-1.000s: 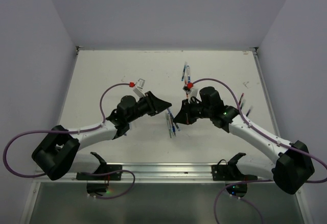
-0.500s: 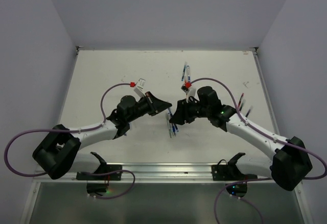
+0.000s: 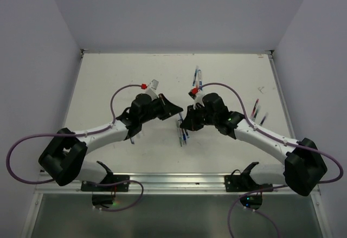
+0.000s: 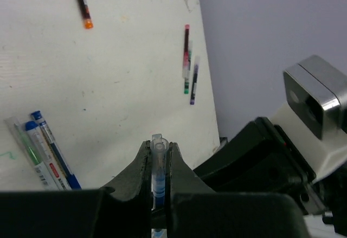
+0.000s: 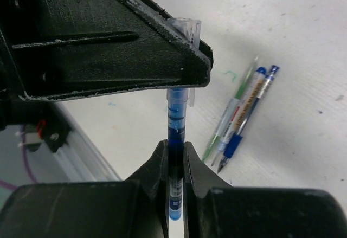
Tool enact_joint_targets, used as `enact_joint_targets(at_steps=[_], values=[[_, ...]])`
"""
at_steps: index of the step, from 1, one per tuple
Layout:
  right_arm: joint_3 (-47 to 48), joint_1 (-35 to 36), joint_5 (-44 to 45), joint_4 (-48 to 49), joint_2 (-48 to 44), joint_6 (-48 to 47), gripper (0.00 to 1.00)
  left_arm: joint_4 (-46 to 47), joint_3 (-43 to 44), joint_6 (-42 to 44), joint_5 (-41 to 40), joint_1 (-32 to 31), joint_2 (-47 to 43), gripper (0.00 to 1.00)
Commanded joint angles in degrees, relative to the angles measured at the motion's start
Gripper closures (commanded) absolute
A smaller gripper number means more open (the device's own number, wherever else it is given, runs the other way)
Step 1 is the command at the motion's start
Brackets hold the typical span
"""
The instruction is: Open the pen caps
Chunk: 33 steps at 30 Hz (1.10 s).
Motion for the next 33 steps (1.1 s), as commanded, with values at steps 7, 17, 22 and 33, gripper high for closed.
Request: enact_joint_targets(at_steps=[7, 17, 22, 33], values=[[1.4, 12.2, 28.3, -9.7, 1.6, -0.7, 1.0, -21.2, 20.0, 5.0, -19.7, 7.4, 2.4, 1.0], [3.8, 11.6, 33.3, -12.7, 5.9, 1.0, 1.0, -32.0, 13.8, 14.7, -23.3, 13.1, -6.7, 1.0], [4.2, 9.2, 32.1, -9.9, 10.5, 2.4, 1.0, -37.8, 7.1, 21.0, -24.4, 13.1, -12.4, 1.0], [3.0, 4.2, 26.2, -3.2, 16.3, 3.3, 0.93, -53.8, -0.2, 14.9, -36.5, 13.1, -18.1, 1.0]])
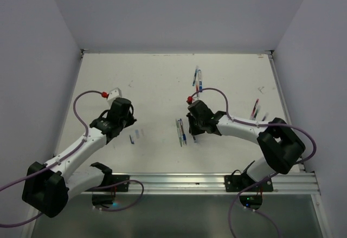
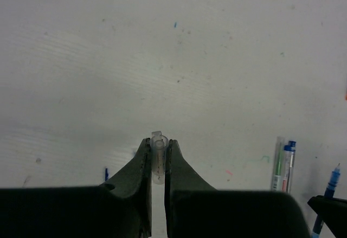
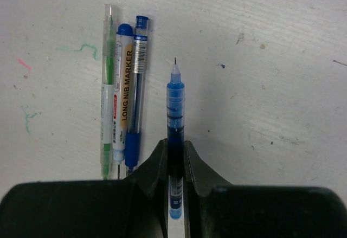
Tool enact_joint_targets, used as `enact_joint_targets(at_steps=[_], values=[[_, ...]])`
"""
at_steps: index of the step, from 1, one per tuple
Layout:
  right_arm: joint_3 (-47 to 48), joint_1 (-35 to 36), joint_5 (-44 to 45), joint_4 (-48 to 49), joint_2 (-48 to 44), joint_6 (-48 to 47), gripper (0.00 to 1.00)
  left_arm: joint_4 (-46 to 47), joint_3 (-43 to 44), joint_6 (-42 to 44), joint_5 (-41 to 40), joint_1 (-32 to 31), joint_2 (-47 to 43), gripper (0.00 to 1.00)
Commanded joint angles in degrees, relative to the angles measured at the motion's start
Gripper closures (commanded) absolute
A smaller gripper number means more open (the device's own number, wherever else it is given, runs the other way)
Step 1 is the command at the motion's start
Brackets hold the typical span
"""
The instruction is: Open the pen caps
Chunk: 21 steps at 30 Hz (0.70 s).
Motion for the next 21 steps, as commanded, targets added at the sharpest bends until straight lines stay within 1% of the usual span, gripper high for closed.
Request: enact_joint_targets(at_steps=[1, 5, 8, 11, 12, 14, 16, 21], values=[[1.0, 0.0, -3.1, 4.7, 1.8, 0.9, 0.9, -6.3, -2.5, -3.0, -5.5, 0.0, 0.4, 0.99], [1.7, 0.0, -4.3, 5.7, 3.9, 1.1, 0.88, -7.8, -4.8, -5.9, -6.8, 0.0, 0.9, 1.0], [1.4, 0.0, -4.9, 6.5, 4.3, 1.0, 0.87, -8.3, -6.7, -7.3, -7.9, 0.0, -1.0, 1.0], [1.1, 0.0, -5.2, 7.3, 4.6, 1.3, 0.85, -8.7, -8.2, -8.1, -7.8, 0.0, -2.3, 0.99], [1.1, 0.0, -5.2, 7.5, 4.7, 1.4, 0.85, -9.0, -8.5, -8.9, -7.8, 0.1, -2.4, 0.97], [1.1, -0.1, -4.9, 7.9, 5.0, 1.8, 0.84, -8.6, -10.1, -9.5, -6.2, 0.0, -3.1, 0.97], [1.2, -0.1, -5.1, 8.1, 5.3, 2.1, 0.84, -6.1, -12.2, -9.4, -4.6, 0.0, -3.7, 0.97], [1.9, -0.2, -4.9, 7.7, 6.2, 2.2, 0.81, -4.2, -13.3, -9.6, -1.4, 0.0, -2.3, 0.98]])
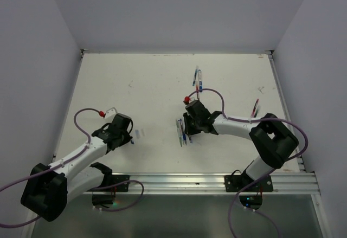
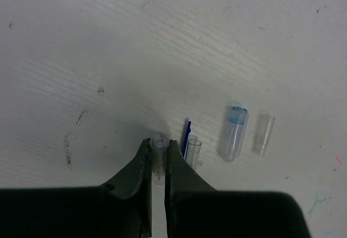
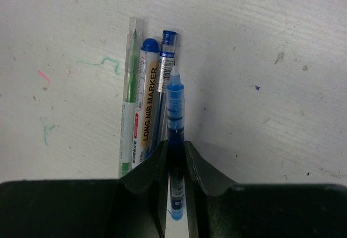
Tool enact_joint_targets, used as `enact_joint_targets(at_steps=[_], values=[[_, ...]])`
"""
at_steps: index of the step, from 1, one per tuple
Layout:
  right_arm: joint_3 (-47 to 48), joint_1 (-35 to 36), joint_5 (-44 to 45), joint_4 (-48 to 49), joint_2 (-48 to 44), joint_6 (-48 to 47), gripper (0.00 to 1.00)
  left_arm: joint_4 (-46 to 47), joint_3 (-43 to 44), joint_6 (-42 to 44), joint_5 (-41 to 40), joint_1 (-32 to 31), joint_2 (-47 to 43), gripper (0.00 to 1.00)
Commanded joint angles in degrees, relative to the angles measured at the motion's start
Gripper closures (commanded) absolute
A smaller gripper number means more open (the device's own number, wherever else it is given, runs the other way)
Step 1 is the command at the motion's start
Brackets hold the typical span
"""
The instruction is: Open the pen caps
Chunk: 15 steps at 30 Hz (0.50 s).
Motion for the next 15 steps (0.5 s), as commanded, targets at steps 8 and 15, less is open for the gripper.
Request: enact_joint_targets(at_steps=[8, 15], values=[[1.3, -0.5, -0.1, 1.1, -0.4, 0.9, 0.63, 7.1, -2.4, -1.2, 2.8, 0.0, 1.4, 0.96], [2.2, -1.1, 0.9, -0.7, -2.5, 0.3, 0.6, 8.8, -0.1, 0.4, 2.3, 0.0, 5.8, 0.81]])
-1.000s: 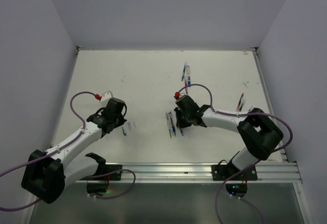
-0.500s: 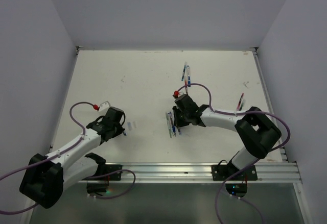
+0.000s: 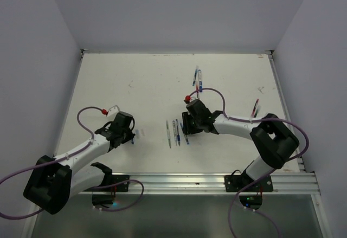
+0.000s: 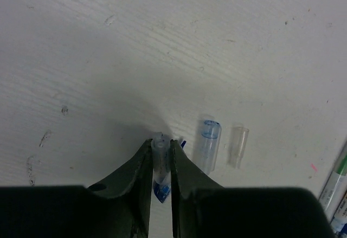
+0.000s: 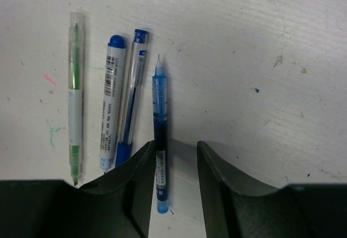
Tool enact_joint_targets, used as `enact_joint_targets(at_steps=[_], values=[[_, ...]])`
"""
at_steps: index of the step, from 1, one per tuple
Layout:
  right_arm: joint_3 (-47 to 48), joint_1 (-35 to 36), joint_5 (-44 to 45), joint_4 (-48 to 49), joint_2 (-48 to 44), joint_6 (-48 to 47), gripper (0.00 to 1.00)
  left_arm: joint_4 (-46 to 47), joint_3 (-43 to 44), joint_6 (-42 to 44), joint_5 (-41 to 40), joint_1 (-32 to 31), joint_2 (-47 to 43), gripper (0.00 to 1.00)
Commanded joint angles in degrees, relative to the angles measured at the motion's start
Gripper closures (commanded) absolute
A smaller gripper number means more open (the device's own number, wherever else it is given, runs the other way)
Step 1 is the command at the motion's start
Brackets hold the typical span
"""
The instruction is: Open the pen caps
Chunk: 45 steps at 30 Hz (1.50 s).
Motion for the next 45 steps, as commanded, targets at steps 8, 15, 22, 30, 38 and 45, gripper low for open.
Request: enact_joint_targets(at_steps=[8, 15, 22, 30, 38, 45], values=[[5.1, -2.1, 2.3, -4.4, -3.7, -1.4, 0.59, 1.8, 0.7, 0.8, -0.4, 0.0, 1.2, 0.64], [9.9, -6.3, 1.2, -6.7, -3.0, -3.3, 0.59, 0.1, 1.3, 0.6, -1.3, 0.0, -0.7, 0.45], [21.6, -11.7, 0.5, -8.7, 3.8, -6.1, 0.59, -0.1, 4.2, 2.1, -0.8, 0.0, -2.4, 0.33], [38.1, -17.3, -0.1, -13.0, 16.6, -9.1, 0.59, 2.1, 6.2, 5.6, 1.2, 0.0, -6.7, 0.32], [38.3, -17.8, 0.1, -12.5, 18.3, -9.9, 0.59, 14.4, 0.2, 5.5, 14.9, -1.9, -10.4, 0.68], [33.6, -17.9, -0.6, -11.1, 13.8, -8.8, 0.59, 19.5, -1.2, 1.4, 14.2, -12.0, -2.1, 0.95]])
